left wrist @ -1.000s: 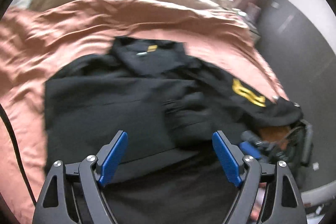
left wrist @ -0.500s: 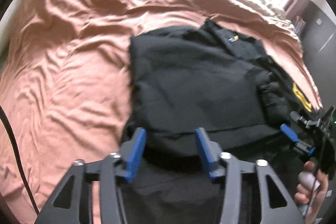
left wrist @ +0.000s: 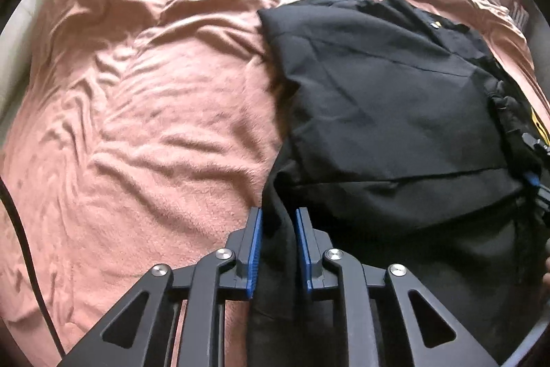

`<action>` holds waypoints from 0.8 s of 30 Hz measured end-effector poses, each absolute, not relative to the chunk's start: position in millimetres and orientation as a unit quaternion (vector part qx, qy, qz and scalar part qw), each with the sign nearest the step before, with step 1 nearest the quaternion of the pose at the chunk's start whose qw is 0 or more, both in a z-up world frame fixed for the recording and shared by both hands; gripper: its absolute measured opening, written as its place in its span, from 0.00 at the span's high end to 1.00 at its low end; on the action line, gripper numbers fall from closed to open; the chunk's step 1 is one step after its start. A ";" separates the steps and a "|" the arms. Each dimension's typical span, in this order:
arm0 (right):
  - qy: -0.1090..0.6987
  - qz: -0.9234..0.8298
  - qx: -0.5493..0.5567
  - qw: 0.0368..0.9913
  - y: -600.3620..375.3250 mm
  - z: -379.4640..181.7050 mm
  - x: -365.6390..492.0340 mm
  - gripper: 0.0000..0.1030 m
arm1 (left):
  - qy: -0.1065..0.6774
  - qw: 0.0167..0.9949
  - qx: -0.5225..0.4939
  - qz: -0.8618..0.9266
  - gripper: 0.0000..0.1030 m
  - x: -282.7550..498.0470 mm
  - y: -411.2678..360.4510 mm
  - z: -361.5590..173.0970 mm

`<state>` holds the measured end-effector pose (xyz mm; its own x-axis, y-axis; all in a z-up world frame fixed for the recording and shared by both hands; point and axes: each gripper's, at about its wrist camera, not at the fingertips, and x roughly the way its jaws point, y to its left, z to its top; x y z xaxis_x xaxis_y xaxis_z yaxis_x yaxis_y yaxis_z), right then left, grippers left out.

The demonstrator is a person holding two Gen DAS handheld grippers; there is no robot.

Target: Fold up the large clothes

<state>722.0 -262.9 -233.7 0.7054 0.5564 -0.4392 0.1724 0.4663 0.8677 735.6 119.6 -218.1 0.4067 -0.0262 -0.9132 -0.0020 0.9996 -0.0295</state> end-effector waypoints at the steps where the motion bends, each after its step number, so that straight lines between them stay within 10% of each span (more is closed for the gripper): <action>1: 0.355 0.132 0.512 0.771 -268.2 -235.5 723.0 0.72 | 0.546 0.838 -0.019 -0.009 0.80 735.8 121.5 -220.6; 21: 0.229 0.076 0.642 0.728 -368.6 -240.4 647.6 0.71 | 0.540 0.841 -0.032 0.011 0.80 740.5 123.1 -221.9; 24: 0.229 0.088 0.643 0.726 -375.1 -229.2 639.7 0.50 | 0.541 0.840 -0.032 0.010 0.80 741.4 123.7 -221.8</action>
<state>639.7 -375.1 -229.2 0.8797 0.4222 -0.2190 0.1661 0.1588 0.9732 741.4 123.7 -221.8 0.4147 -0.0181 -0.9098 -0.0521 0.9977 -0.0436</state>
